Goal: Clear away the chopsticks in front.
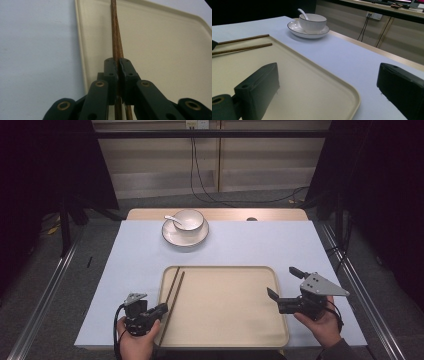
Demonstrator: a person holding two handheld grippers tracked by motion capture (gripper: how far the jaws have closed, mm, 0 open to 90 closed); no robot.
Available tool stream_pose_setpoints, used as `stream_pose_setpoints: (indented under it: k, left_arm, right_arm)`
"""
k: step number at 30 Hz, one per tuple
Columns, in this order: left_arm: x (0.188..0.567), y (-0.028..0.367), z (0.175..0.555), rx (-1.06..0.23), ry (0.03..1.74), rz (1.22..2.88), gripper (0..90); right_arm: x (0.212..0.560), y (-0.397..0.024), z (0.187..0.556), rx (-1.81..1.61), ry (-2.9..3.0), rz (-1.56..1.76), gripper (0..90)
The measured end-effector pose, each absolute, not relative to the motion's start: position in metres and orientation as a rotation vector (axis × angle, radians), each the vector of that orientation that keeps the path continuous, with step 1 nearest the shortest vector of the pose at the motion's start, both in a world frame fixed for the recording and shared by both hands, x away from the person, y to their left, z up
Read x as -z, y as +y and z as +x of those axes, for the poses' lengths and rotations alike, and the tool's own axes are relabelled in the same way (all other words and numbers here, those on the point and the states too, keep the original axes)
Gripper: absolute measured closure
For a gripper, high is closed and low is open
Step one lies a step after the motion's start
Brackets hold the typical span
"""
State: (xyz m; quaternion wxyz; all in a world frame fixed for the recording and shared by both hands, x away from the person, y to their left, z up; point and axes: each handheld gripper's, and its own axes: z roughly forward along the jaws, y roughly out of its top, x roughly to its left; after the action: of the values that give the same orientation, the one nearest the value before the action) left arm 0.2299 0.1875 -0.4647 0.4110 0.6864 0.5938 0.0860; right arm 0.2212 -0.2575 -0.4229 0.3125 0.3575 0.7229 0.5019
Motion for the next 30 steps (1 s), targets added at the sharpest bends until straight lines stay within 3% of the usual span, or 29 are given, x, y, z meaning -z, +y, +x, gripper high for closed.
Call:
stream_pose_setpoints:
  k: [11,27,28,30]
  left_arm:
    - [0.472,0.182,0.237,-0.188,1.539,1.759,84.5]
    - [0.473,0.159,0.246,-0.179,1.472,1.807,83.6]
    - [0.473,0.158,0.246,-0.194,1.468,1.799,72.8]
    - [0.473,0.156,0.244,-0.198,1.442,1.787,65.9]
  right_arm:
    - [0.423,-0.258,0.221,-1.325,1.910,0.952,3.8]
    - [0.423,-0.257,0.221,-1.318,1.908,0.947,3.7]
    - [0.423,-0.258,0.221,-1.319,1.908,0.944,3.8]
    - [0.423,-0.258,0.221,-1.325,1.910,0.946,3.7]
